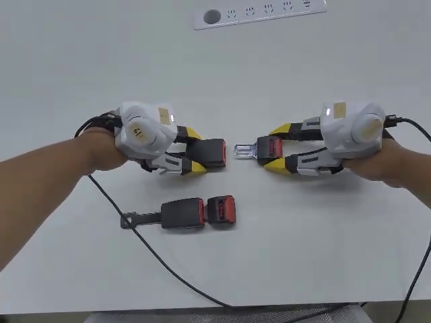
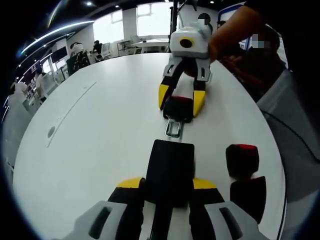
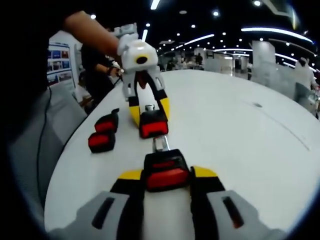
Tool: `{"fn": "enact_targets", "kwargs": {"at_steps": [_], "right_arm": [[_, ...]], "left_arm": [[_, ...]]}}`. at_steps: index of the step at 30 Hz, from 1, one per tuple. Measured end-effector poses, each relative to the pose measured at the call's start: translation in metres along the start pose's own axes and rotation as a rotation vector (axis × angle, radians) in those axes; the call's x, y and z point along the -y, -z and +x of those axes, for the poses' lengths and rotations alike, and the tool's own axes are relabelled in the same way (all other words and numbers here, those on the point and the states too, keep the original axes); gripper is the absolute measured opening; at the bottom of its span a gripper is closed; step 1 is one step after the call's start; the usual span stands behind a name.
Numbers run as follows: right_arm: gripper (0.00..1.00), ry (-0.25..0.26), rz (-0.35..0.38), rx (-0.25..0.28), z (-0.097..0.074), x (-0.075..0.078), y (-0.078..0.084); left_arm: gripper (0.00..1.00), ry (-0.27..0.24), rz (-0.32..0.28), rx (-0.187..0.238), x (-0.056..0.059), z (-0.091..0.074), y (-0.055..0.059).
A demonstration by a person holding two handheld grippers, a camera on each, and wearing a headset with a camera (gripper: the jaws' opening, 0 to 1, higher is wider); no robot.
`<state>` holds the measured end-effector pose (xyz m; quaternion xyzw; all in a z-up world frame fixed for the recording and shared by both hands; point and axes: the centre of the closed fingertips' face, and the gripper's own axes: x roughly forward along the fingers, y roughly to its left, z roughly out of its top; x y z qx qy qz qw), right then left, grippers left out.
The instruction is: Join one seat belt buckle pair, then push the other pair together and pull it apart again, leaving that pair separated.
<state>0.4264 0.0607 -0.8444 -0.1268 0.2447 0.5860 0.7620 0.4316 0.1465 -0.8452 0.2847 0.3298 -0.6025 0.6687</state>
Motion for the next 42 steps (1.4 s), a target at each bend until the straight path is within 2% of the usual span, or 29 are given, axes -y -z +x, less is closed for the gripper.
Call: {"fn": "enact_targets", "kwargs": {"at_steps": [16, 38, 42], "right_arm": [[0.36, -0.020, -0.046, -0.042, 0.018, -0.013, -0.011], [0.36, -0.038, -0.036, -0.086, 0.019, -0.009, -0.012], [0.35, -0.048, -0.050, -0.096, 0.020, -0.010, -0.012]], "left_arm": [[0.36, 0.006, 0.011, -0.007, 0.000, 0.000, 0.001], [0.35, 0.028, 0.042, -0.012, -0.001, 0.000, 0.001], [0.35, 0.050, 0.069, -0.030, -0.001, 0.000, 0.002]]}}
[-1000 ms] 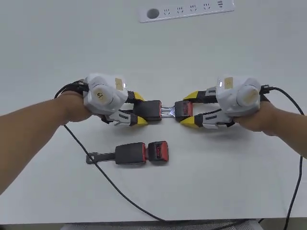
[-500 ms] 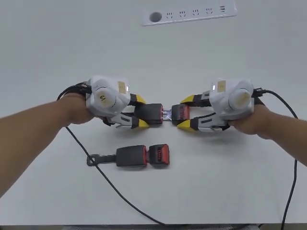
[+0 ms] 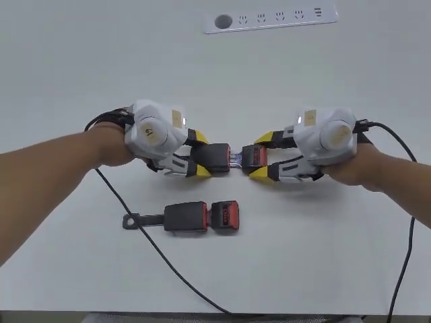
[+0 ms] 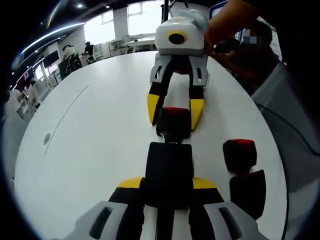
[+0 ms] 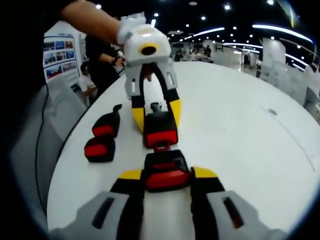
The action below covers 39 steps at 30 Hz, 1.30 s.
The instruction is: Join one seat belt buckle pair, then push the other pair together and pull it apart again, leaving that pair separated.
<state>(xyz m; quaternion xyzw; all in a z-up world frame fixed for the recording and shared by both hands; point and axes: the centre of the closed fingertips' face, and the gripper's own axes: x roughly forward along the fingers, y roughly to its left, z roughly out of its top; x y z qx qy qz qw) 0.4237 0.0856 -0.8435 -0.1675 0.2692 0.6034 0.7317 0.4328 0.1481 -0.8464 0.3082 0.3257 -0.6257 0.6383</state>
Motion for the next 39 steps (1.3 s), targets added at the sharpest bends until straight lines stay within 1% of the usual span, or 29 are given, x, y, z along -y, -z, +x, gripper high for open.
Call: {"fn": "enact_targets", "kwargs": {"at_steps": [4, 10, 18, 22, 24, 28, 39], "right_arm": [[0.35, -0.007, -0.017, -0.017, 0.001, 0.000, -0.001], [0.35, 0.006, -0.014, -0.022, 0.003, 0.000, -0.001], [0.35, 0.004, -0.015, -0.039, 0.006, 0.001, -0.001], [0.35, 0.005, -0.012, -0.039, 0.014, -0.001, -0.008], [0.36, 0.010, -0.019, -0.049, 0.015, 0.000, -0.009], [0.35, 0.017, -0.006, -0.048, 0.014, 0.001, -0.008], [0.35, 0.035, -0.005, -0.083, 0.018, 0.004, -0.006]], "left_arm": [[0.35, 0.009, 0.012, -0.006, 0.000, 0.000, 0.000], [0.35, 0.009, 0.015, -0.006, 0.000, 0.001, 0.000], [0.34, 0.011, 0.016, -0.012, 0.001, 0.001, 0.000], [0.34, 0.012, 0.021, -0.017, 0.001, 0.001, 0.000], [0.34, 0.011, 0.019, -0.016, 0.002, 0.001, 0.000], [0.34, 0.012, 0.021, -0.015, 0.002, 0.001, 0.000], [0.34, 0.013, 0.022, -0.014, 0.001, 0.001, 0.001]]}}
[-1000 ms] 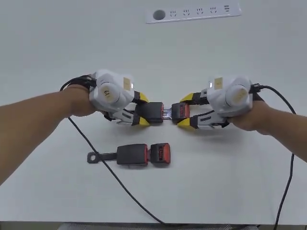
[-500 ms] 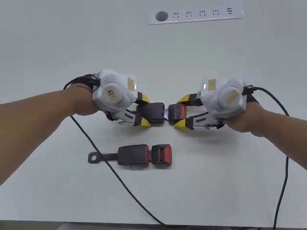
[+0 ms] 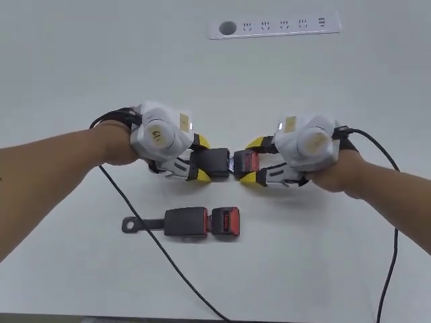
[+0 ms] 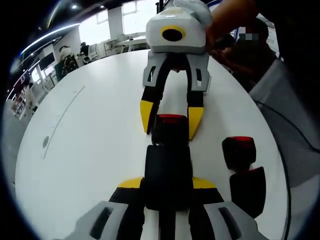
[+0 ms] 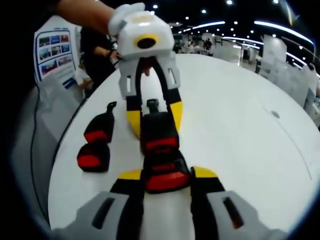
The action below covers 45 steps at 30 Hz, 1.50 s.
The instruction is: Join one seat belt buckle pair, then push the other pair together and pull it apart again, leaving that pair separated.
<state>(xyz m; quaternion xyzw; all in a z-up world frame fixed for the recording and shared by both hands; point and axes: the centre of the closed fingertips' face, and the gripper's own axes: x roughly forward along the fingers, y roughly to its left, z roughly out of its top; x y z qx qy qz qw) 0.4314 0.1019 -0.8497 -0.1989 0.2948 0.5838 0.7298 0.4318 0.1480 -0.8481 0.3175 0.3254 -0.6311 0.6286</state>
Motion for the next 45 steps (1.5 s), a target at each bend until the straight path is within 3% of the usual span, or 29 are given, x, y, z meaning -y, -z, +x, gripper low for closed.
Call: {"fn": "enact_targets", "kwargs": {"at_steps": [28, 45], "right_arm": [[0.35, 0.019, -0.030, -0.072, 0.0043, 0.0002, 0.0016], [0.35, 0.022, -0.050, -0.070, 0.0038, 0.0006, 0.0021]], "left_arm": [[0.35, 0.002, 0.000, 0.002, 0.0010, -0.0010, -0.0009], [0.35, 0.001, -0.002, 0.011, 0.0001, -0.0012, 0.0001]]}}
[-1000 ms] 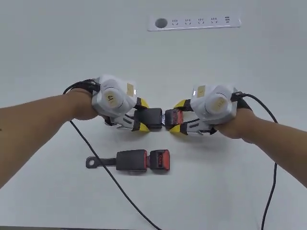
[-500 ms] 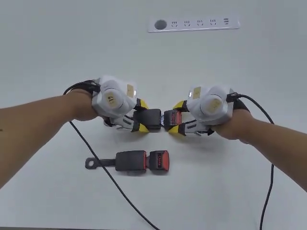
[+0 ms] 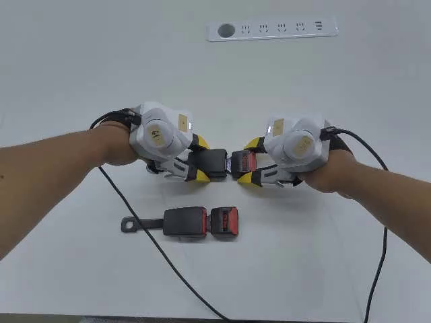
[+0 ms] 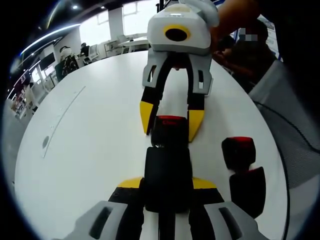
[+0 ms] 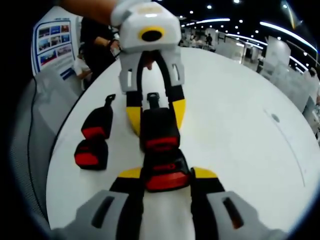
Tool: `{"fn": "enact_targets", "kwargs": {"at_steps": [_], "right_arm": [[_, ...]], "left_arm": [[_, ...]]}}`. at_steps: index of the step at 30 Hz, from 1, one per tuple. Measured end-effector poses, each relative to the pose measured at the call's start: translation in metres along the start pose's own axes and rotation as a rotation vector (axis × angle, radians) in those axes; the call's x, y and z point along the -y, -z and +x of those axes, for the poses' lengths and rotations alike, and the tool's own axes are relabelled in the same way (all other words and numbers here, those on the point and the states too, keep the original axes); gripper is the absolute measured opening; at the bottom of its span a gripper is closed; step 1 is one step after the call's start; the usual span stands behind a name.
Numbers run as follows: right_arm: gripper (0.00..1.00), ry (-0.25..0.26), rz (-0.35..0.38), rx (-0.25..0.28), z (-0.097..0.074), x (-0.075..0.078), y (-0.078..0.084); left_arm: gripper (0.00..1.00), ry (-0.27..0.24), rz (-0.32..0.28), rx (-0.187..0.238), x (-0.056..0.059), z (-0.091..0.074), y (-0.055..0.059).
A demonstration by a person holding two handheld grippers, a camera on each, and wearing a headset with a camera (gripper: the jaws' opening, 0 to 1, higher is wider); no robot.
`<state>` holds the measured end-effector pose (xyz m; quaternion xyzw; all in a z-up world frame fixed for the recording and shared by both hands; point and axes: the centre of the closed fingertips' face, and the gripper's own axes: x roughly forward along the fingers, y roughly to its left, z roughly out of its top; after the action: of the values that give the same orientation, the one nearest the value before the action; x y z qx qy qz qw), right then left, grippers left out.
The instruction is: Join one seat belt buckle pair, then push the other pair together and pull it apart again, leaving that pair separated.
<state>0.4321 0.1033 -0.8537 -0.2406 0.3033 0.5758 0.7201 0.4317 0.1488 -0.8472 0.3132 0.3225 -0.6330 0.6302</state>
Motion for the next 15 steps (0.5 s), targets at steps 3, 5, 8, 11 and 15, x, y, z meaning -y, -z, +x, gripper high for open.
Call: {"fn": "enact_targets", "kwargs": {"at_steps": [3, 5, 8, 11, 15], "right_arm": [[0.36, 0.002, -0.001, 0.002, -0.001, 0.000, 0.000], [0.36, 0.004, 0.001, 0.003, -0.002, -0.001, 0.001], [0.36, 0.007, 0.003, 0.005, -0.005, -0.002, 0.003], [0.36, 0.010, 0.006, 0.012, -0.011, -0.003, 0.004], [0.36, 0.004, -0.001, 0.017, -0.016, -0.004, 0.007]], "left_arm": [[0.35, -0.001, -0.004, 0.005, 0.000, 0.000, 0.000], [0.35, -0.005, -0.007, 0.006, 0.000, 0.000, 0.001], [0.36, -0.013, -0.019, 0.010, 0.000, -0.001, 0.001], [0.36, -0.019, -0.024, 0.012, 0.001, -0.001, 0.001], [0.36, -0.013, -0.018, 0.010, 0.001, -0.002, 0.001]]}}
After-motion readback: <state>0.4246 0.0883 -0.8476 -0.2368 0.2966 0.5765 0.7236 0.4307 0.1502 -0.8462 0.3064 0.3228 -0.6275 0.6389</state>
